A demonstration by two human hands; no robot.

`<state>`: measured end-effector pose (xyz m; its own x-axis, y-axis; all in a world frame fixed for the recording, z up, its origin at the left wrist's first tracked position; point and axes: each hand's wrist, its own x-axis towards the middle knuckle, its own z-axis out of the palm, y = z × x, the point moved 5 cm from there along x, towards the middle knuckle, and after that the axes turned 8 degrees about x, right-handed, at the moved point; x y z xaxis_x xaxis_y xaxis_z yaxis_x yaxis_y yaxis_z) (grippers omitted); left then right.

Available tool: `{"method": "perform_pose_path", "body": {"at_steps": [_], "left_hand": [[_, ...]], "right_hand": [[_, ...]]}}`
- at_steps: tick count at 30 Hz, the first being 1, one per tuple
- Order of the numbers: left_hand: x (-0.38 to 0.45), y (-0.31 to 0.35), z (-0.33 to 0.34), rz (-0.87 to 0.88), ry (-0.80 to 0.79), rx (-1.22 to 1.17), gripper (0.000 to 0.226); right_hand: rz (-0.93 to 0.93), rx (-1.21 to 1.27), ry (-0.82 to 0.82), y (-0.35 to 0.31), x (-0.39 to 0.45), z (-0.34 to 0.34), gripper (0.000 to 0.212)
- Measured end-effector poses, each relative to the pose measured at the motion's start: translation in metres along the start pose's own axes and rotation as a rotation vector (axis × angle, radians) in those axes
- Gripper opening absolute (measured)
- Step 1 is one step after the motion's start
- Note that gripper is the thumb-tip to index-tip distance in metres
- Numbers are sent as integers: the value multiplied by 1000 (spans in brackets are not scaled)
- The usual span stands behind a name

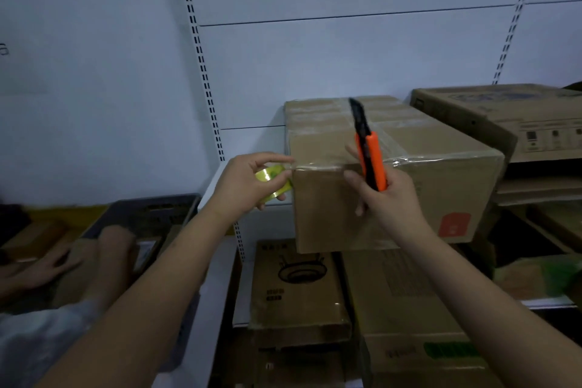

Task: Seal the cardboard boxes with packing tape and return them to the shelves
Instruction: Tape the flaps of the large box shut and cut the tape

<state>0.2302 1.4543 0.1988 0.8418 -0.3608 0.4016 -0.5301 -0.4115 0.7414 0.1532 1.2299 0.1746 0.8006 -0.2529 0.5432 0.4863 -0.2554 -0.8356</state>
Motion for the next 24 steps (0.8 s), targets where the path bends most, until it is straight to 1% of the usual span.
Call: {"method": "perform_pose_path", "body": {"at_steps": [2,4,7,9,11,15,16,17,20,21,22,24], "left_hand": [[2,1,-2,-5,-51,59,55],[5,2,-7,-12,-95,153,66],[10,2,-17,18,-137,437,66],[10,1,-20,23,-166,488,57],[10,3,-19,40,-181,554,50],[18,-2,-16,6,-136,829,55],[18,-4,-16,-16,-132,833,53],[18,-6,-15,-39,-152,769,49],[11,-5,-14,-121,-255,333,31],[10,-5,-16,-136,-283,268,26],[9,-7,-19,-137,-310,261,23],[7,-10,-22,-136,-384,276,26]], "right_hand": [[-3,144,77,-12,3,9,29],[23,223,90,-15,5,22,26],[55,205,59,-6,5,32,22],[49,184,39,-3,7,31,16],[41,161,25,-1,12,31,16],[43,103,13,0,14,31,14],[43,102,13,1,14,31,13],[44,100,15,0,13,31,12],[50,83,5,-2,13,30,11],[54,84,5,-3,13,30,10],[55,87,9,-4,13,29,11],[58,87,29,-5,11,30,11]]}}
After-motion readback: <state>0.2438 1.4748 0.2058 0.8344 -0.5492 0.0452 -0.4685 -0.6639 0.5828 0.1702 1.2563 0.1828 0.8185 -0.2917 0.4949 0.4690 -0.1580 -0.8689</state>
